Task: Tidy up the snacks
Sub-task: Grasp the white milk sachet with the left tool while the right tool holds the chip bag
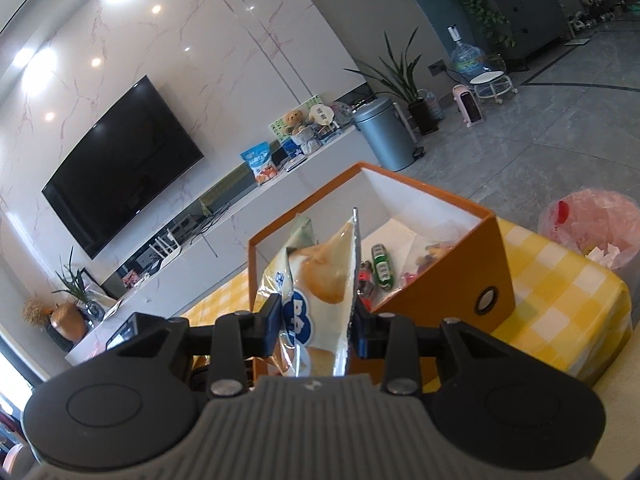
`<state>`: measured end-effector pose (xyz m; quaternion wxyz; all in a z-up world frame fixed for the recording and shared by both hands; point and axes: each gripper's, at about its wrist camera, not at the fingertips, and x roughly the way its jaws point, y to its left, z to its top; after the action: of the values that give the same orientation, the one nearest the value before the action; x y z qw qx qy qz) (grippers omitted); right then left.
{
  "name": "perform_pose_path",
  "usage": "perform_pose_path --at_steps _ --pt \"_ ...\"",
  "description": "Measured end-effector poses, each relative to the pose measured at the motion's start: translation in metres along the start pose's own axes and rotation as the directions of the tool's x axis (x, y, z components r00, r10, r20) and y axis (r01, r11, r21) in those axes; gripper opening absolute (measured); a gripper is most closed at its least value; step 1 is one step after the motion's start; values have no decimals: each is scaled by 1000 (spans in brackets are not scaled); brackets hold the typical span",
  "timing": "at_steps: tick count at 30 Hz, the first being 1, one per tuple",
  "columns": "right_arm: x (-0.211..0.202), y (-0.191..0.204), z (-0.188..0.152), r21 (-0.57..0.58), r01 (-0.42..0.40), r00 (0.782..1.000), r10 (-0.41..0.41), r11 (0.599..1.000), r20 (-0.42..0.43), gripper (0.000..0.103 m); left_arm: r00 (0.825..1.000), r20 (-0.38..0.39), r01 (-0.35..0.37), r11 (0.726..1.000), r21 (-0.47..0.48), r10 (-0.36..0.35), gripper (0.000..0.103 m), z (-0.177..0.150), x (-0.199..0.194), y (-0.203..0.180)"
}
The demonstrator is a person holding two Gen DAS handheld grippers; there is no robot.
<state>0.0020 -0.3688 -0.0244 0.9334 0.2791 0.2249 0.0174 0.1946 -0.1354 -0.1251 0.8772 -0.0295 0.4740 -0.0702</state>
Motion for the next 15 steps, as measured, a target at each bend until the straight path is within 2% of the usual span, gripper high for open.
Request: perform_pose_path --at_steps 4,7,10,11,13,15 --pt "-1 1 3 -8 4 1000 -4 1000 8 34 999 30 15 996 86 -18 85 -7 -3 3" --pt "-5 0 4 -13 12 1000 -11 1000 20 34 999 4 37 995 87 -38 81 -11 -9 16" --pt "-6 -2 5 -6 24 999 -24 1000 27 34 999 -30 49 991 126 -45 80 -18 -19 28" --pt "-8 0 3 -7 26 999 -26 1000 27 34 998 -39 55 990 131 -51 79 -21 -23 32" --pt "-8 0 3 -8 28 999 -28 1000 27 34 996 -42 80 988 132 -75 69 -25 -28 39" --pt "-7 0 4 -10 28 999 -28 1000 28 34 992 -29 122 983 137 -119 69 -28 -32 42"
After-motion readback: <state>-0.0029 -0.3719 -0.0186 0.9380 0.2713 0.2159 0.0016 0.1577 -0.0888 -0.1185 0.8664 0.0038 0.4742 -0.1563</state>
